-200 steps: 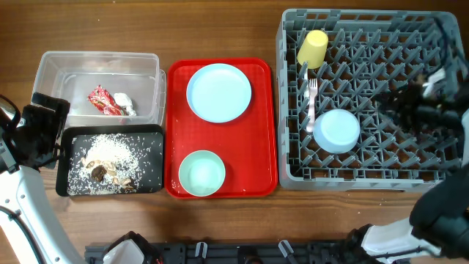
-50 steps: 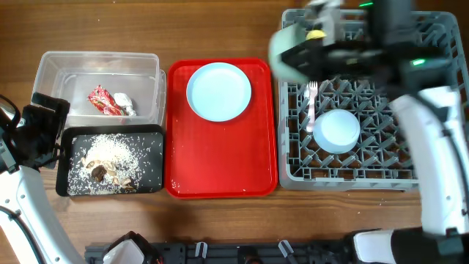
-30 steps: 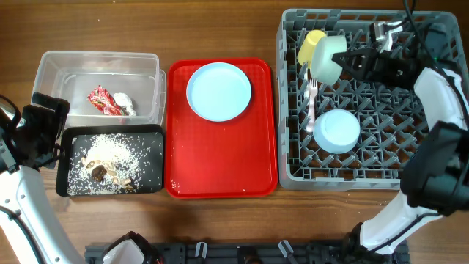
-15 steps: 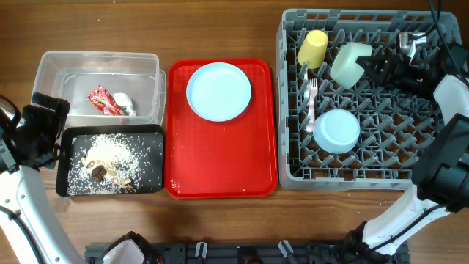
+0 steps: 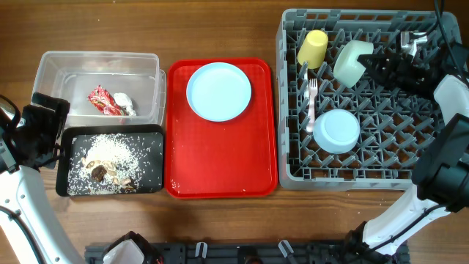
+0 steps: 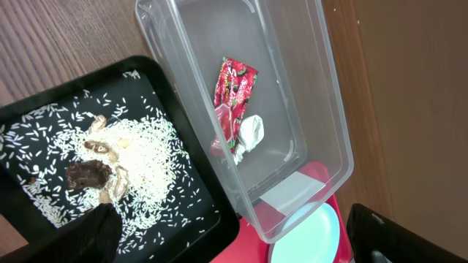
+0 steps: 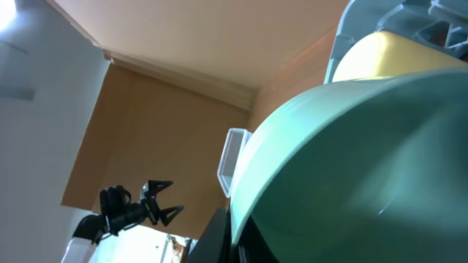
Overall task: Sort waste into correct bins and load items into the dishwasher rack
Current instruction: 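Lower the green bowl into the rack beside the yellow cup and release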
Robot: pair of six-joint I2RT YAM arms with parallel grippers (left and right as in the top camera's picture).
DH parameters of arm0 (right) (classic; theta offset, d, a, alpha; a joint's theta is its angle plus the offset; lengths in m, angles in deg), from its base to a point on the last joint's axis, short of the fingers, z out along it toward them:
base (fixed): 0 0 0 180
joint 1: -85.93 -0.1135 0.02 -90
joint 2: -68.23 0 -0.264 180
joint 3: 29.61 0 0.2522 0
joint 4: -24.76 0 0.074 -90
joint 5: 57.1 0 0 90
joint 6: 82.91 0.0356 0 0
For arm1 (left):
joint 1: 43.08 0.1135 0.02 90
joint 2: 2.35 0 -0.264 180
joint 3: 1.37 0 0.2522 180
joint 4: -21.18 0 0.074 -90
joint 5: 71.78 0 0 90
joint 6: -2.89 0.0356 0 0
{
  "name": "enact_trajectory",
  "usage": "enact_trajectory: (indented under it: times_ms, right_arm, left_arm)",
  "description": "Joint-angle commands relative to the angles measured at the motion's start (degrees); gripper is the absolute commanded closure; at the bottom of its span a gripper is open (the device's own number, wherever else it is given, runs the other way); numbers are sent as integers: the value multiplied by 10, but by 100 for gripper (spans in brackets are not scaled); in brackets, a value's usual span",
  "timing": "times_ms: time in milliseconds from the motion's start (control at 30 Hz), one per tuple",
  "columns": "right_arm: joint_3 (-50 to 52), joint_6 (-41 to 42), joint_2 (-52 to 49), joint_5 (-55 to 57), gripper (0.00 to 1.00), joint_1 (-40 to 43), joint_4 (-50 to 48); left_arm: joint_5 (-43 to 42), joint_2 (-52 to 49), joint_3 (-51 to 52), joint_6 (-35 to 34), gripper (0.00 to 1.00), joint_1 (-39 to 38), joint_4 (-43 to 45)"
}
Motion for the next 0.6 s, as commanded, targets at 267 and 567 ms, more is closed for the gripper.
enact_trajectory:
  times_ms: [267, 567]
  right_arm:
    - [2, 16, -8, -54, 96, -36, -46]
    - [2, 17, -8, -36, 96, -54, -61]
  left_arm:
    - [-1, 1, -8, 13, 0, 3, 0]
    - [-1, 1, -8, 13, 0, 3, 0]
